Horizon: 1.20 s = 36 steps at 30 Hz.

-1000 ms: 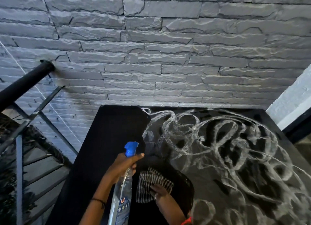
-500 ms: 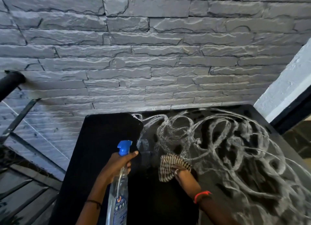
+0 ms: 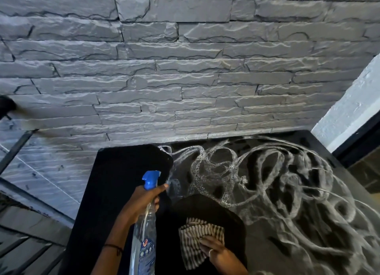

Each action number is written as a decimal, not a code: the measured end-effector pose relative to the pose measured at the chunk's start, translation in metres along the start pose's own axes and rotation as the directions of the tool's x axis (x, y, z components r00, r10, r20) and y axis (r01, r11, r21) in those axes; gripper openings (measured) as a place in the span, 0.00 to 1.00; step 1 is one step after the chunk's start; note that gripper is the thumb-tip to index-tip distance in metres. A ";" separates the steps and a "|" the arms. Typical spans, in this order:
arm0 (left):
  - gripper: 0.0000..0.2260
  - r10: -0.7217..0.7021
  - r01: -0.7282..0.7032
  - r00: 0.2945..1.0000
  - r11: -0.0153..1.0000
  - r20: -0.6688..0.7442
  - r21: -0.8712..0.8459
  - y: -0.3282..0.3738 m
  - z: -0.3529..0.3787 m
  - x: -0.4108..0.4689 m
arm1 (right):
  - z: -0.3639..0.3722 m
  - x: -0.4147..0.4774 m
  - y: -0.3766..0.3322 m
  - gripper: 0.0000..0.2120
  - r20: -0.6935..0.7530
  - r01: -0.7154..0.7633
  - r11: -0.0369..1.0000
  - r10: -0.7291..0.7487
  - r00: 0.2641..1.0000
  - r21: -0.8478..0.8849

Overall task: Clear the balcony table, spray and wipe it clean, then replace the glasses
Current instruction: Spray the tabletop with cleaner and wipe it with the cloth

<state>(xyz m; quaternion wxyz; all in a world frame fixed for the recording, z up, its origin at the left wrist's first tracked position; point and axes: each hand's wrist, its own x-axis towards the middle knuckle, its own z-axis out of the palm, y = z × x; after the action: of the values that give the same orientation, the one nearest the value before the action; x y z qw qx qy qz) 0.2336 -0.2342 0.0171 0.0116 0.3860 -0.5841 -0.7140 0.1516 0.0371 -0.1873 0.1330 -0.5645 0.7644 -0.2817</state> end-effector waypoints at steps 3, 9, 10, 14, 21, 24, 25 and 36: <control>0.11 -0.016 0.015 1.000 1.000 -0.010 -0.021 0.002 -0.004 0.010 | -0.037 0.012 0.031 0.15 0.004 -0.113 0.993 0.114 0.993 -0.044; 0.11 -0.038 0.036 0.999 0.997 -0.028 -0.070 0.003 -0.009 0.029 | -0.076 0.090 0.058 0.18 0.011 -0.174 0.977 0.176 0.984 -0.126; 0.11 -0.042 0.040 0.999 0.997 -0.031 -0.072 0.003 -0.010 0.031 | -0.076 0.107 0.048 0.15 0.035 -0.204 0.976 0.207 0.978 -0.075; 0.12 -0.055 0.050 0.996 0.995 -0.067 -0.085 0.004 -0.011 0.042 | -0.051 0.156 0.012 0.17 0.062 -0.256 0.963 0.262 0.963 -0.081; 0.11 -0.047 0.038 0.995 0.994 -0.088 -0.104 0.010 -0.018 0.054 | -0.003 0.125 -0.021 0.18 0.346 -0.103 0.984 0.149 0.926 -0.148; 0.12 -0.037 0.026 0.994 0.994 -0.101 -0.111 0.012 -0.022 0.057 | 0.009 0.074 0.019 0.27 0.214 0.048 0.991 -0.019 0.977 -0.128; 0.12 -0.034 0.023 0.994 0.994 -0.104 -0.111 0.012 -0.023 0.057 | 0.001 0.067 0.031 0.31 0.173 0.058 0.989 -0.034 0.984 -0.137; 0.11 -0.015 0.009 0.998 0.996 -0.065 -0.091 0.008 -0.033 0.059 | -0.087 0.090 0.072 0.30 0.293 0.124 0.889 0.011 0.956 -0.440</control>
<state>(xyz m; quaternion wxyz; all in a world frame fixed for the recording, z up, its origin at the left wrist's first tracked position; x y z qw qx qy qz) 0.2075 -0.2920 -0.0090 0.0441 0.4120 -0.5480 -0.7267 0.0198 -0.0086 -0.1490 0.0989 -0.6369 0.7645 -0.0144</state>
